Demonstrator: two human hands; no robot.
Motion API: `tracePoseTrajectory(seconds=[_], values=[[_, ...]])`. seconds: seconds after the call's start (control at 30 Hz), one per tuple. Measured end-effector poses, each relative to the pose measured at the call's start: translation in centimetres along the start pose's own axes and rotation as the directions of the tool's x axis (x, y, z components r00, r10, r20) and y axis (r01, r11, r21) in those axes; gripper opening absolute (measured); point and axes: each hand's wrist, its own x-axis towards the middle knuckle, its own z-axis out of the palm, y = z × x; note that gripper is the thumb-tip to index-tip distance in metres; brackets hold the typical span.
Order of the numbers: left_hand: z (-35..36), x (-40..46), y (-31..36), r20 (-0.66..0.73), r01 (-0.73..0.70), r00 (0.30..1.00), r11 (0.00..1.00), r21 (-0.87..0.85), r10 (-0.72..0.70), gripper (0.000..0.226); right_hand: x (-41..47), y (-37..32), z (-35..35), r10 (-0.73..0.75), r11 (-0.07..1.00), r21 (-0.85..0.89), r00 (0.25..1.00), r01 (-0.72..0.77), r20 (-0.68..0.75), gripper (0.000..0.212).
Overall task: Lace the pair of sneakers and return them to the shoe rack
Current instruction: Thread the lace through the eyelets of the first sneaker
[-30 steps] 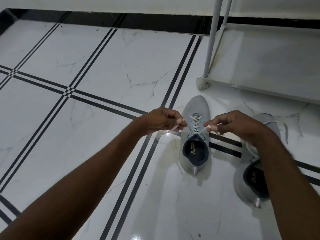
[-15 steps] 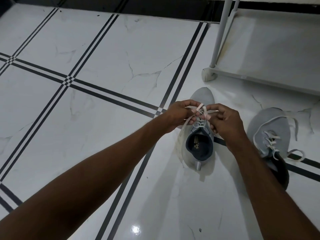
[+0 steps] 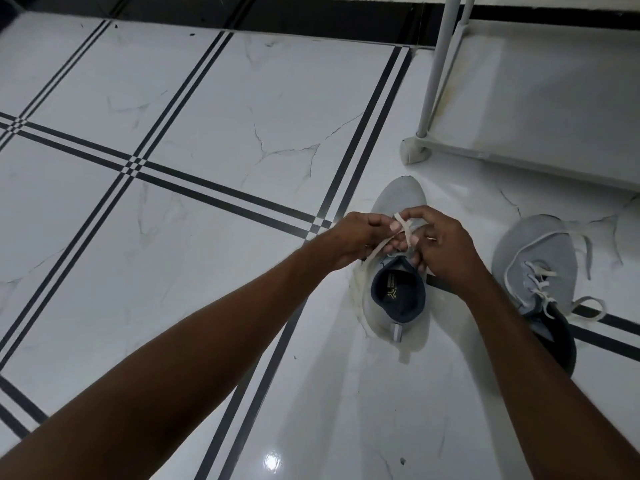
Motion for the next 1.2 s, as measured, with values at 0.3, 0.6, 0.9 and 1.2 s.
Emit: tracePoseTrajectory(seconds=[0.3, 0.6, 0.9, 1.2], values=[[0.8, -0.6, 0.5, 0.018, 0.031, 0.999, 0.997, 0.075, -0.033, 0.016, 0.1, 1.3, -0.1, 0.181, 0.946, 0.268, 0.983, -0.184, 0.039, 0.024], [0.7, -1.0, 1.7, 0.056, -0.301, 0.877, 0.455, 0.838, 0.477, 0.007, 0.7, 1.8, -0.3, 0.269, 0.902, 0.331, 0.961, -0.276, 0.068, 0.008], [2.8, -0.6, -0.7, -0.139, -0.310, 0.797, 0.596, 0.741, 0.588, 0.005, 0.5, 2.1, -0.7, 0.239, 0.904, 0.320, 0.956, -0.283, 0.172, 0.022], [-2.3, -3.1, -2.3, -0.350, -0.077, 0.928, 0.984, 0.160, 0.129, 0.011, 1.1, 7.6, -2.3, 0.182, 0.949, -0.188, 0.928, -0.252, -0.325, 0.011]])
